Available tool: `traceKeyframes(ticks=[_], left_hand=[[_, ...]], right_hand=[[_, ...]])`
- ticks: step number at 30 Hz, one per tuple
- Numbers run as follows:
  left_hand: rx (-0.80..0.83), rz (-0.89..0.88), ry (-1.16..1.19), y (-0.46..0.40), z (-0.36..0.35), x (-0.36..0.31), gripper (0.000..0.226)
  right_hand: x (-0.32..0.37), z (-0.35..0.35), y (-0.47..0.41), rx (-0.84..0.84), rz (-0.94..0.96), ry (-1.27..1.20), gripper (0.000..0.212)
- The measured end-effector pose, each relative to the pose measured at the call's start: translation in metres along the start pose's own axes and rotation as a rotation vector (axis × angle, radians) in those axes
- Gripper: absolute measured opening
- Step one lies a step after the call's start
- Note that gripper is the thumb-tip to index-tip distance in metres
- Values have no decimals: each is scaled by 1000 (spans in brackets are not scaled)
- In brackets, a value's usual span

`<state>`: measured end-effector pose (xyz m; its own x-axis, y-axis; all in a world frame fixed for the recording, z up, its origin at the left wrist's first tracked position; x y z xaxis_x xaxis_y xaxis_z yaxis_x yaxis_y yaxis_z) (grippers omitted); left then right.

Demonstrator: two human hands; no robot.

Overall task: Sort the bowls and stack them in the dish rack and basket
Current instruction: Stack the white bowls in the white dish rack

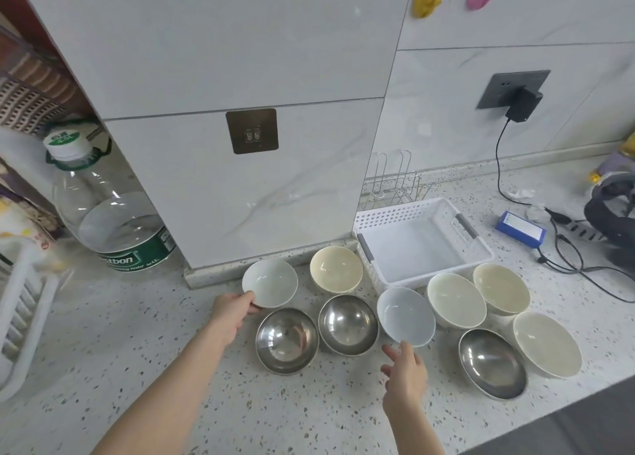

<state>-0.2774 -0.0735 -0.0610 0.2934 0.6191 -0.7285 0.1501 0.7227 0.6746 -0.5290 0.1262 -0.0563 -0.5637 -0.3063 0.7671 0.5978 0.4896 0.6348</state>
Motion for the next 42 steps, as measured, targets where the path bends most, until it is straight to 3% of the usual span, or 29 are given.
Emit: traceKeyframes(ticks=[9, 17, 25, 32, 42], left_hand=[[-20, -37, 42, 24, 36, 5, 11], [9, -69, 78, 49, 49, 5, 16], [87, -129, 90, 80, 87, 5, 17], [125, -196, 86, 118, 170, 5, 18], [69, -347, 241, 179, 315, 21, 17]], right_hand=[[4, -5, -8, -77, -7, 19, 17], [1, 0, 1, -213, 12, 62, 25], [-15, -17, 50, -289, 211, 77, 26], [-32, -95, 121, -202, 305, 72, 21], [-65, -223, 212, 107, 500, 171, 24]])
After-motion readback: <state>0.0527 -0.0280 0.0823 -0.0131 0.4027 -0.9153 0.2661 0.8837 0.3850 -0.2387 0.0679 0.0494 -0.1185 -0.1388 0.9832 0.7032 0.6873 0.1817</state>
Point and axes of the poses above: each hand's wrist, its own y-axis away from the middle knuckle, its own z-axis out of the back of the hand, x = y × z, the point moved 3 cm from there along -y, towards the middle knuckle, and after that the axes turned 15 degrees about x, right-handed, at the moved point
